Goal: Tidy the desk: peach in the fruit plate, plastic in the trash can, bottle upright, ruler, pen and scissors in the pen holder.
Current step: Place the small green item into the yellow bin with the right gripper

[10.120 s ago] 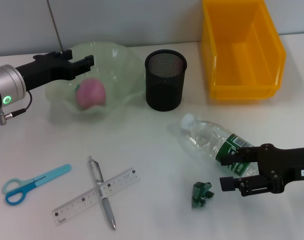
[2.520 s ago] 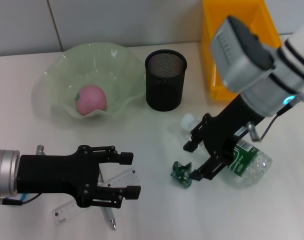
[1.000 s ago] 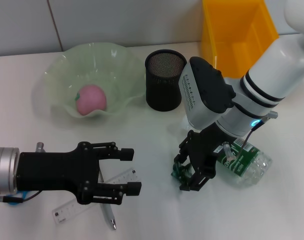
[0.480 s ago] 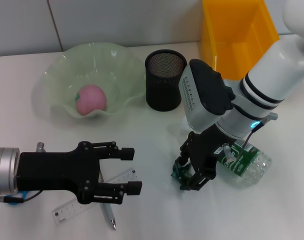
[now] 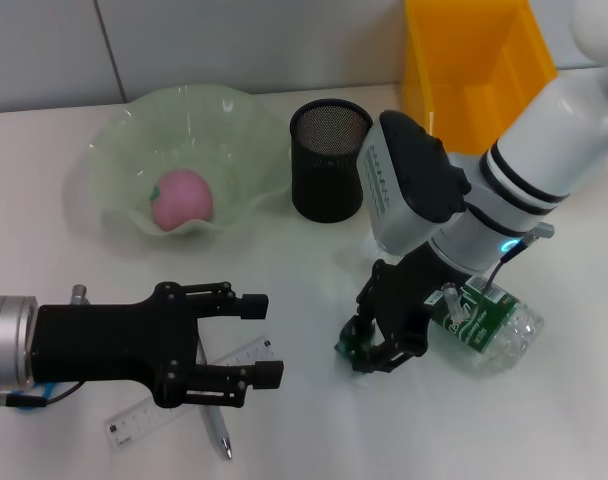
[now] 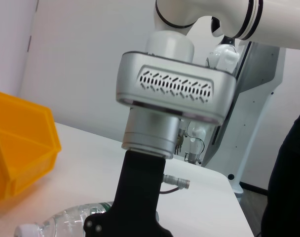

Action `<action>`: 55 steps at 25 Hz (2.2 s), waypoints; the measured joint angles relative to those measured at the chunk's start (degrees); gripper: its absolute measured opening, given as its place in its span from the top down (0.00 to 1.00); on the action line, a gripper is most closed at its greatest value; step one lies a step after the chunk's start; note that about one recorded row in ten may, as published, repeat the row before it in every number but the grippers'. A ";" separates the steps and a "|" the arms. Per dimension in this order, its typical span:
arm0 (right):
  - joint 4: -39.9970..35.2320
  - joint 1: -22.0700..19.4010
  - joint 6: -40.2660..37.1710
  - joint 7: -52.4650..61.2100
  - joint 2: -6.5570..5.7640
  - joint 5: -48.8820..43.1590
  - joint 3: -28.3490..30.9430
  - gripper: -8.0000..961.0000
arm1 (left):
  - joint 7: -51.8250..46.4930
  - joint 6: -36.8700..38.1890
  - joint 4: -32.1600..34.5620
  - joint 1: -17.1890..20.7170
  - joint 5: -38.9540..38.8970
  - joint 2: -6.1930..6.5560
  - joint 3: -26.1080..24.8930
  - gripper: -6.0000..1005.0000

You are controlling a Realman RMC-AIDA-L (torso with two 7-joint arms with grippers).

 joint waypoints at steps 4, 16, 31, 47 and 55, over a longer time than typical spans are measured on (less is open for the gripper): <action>-4.41 -1.06 -2.48 1.34 -0.25 1.05 1.30 0.52 | -0.08 0.07 0.13 0.11 0.00 0.03 0.00 0.23; -26.48 -6.48 -7.33 9.00 -0.91 0.71 20.74 0.52 | 0.17 0.34 -0.09 -0.25 0.00 0.10 0.00 0.23; -22.58 -8.49 14.72 19.18 -2.15 -3.13 34.32 0.51 | 0.06 1.39 -0.24 -0.41 -0.33 -0.05 0.00 0.24; -11.86 -8.16 24.25 19.54 -1.82 -3.28 34.08 0.48 | -0.04 2.14 -0.30 0.37 -0.62 -0.04 0.00 0.24; -12.80 -8.62 23.86 19.57 -1.35 -3.24 33.60 0.29 | 0.16 2.74 -0.30 0.64 -0.62 0.06 0.00 0.25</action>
